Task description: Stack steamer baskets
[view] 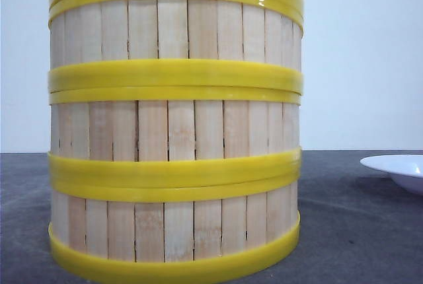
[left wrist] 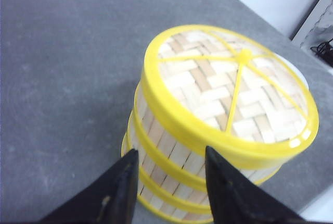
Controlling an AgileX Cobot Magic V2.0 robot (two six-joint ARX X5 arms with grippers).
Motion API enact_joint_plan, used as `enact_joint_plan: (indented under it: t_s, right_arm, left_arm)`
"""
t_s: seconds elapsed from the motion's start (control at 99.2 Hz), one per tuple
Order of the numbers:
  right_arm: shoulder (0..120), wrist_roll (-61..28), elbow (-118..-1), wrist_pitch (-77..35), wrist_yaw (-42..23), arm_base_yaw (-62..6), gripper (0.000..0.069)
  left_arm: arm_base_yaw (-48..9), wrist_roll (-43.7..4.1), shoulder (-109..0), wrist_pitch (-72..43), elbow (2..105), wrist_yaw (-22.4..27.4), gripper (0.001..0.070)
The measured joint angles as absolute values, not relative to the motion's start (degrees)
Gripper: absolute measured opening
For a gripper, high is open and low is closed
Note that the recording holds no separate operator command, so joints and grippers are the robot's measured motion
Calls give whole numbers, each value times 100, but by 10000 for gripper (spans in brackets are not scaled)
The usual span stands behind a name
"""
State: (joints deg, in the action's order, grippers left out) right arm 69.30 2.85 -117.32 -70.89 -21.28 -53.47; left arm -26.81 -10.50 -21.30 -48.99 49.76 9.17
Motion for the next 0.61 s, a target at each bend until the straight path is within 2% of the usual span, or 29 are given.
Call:
enact_joint_plan:
  t_s: [0.182, 0.484, 0.605]
  right_arm:
    - [6020, 425, -10755, -6952, -2320, -5358, 345]
    - [4270, 1175, -7393, -5714, -2561, -5358, 345]
    - [3835, 1431, -6676, -5535, -2561, -5358, 345]
  left_arm:
    - [-2681, -1046, -2088, -4491, 4976, 917, 232]
    - [-2681, -967, -2045, -4504, 4829, 917, 232]
    - [-2681, -967, -2045, -4480, 4829, 917, 232]
